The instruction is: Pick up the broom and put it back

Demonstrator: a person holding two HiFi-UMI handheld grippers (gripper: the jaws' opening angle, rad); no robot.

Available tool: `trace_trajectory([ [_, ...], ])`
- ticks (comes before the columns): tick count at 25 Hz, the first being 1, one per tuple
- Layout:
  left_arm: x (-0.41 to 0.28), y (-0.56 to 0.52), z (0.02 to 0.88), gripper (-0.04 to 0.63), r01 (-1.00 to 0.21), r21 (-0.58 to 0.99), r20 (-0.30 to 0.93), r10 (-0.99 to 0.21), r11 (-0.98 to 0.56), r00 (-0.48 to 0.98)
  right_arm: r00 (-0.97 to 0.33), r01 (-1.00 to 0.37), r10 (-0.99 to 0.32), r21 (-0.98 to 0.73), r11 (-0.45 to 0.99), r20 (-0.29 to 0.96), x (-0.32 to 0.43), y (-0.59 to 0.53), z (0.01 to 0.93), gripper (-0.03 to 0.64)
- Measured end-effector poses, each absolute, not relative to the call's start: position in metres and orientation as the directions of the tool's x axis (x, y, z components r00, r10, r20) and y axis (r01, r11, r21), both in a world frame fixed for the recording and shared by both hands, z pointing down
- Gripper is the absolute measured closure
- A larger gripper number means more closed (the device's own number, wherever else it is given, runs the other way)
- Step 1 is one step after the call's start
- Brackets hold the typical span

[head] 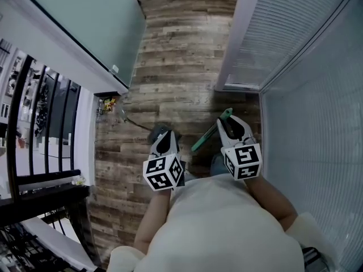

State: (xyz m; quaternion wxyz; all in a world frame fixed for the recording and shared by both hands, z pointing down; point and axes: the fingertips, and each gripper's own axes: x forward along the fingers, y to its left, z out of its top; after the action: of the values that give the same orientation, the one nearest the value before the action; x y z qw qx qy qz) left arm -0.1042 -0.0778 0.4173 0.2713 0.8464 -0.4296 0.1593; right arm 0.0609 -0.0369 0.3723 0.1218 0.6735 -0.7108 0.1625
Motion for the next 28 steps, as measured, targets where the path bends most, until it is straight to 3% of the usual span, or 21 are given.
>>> trace_trajectory([
  [28, 0.112, -0.108, 0.417, 0.588, -0.730, 0.297, 0.508, -0.546, -0.616, 0.667, 0.107, -0.988, -0.908, -0.059, -0.143, 0.404, 0.285, -0.032, 0.384, 0.523],
])
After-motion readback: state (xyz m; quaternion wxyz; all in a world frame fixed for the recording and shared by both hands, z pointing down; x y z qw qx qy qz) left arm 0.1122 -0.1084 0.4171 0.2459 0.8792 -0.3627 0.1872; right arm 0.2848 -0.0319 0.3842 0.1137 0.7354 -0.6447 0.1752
